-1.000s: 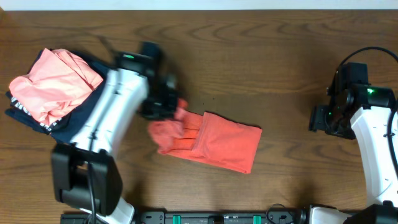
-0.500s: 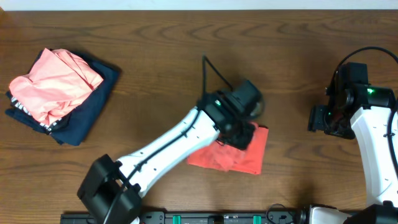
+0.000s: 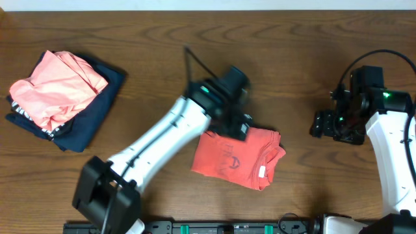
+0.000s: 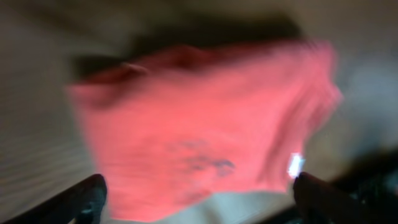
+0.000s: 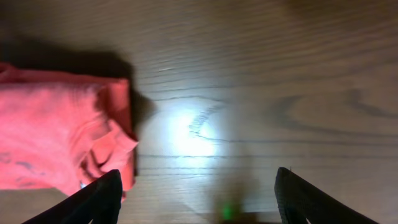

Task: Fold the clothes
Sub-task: 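Grasp the folded T-shirt with the left gripper and carry it left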

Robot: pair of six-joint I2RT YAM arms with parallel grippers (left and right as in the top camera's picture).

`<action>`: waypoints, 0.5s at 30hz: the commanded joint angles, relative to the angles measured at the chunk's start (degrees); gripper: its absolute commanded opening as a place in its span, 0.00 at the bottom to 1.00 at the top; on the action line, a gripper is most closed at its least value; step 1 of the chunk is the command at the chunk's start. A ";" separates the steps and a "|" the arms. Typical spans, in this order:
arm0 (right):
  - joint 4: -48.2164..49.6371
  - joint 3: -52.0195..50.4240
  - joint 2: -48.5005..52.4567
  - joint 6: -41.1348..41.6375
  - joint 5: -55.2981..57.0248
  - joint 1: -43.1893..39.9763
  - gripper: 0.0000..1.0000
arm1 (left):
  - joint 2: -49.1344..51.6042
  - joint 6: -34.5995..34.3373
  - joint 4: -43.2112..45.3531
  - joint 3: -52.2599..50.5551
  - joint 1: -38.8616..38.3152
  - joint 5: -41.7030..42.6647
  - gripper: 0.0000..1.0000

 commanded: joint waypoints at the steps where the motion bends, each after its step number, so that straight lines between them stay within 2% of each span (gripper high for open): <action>1: 0.00 0.37 -0.61 -2.23 -3.10 1.68 0.77 | -0.66 1.20 0.33 -1.05 6.32 -0.70 0.99; 5: 0.11 -0.02 -0.61 -2.21 -3.10 2.12 0.77 | 1.07 2.58 1.38 -3.82 11.43 0.09 0.98; 7: 0.11 -0.09 -0.61 -2.21 -3.10 2.12 0.78 | 2.47 5.51 2.10 -5.35 12.90 4.76 0.98; 10: 0.15 -0.09 -0.61 -2.23 -3.08 2.12 0.78 | 4.68 10.40 4.28 -7.72 13.40 12.48 0.98; 15: 0.04 -0.09 -0.61 -2.23 -3.08 2.12 0.78 | 9.38 13.66 7.76 -10.16 12.57 15.56 0.98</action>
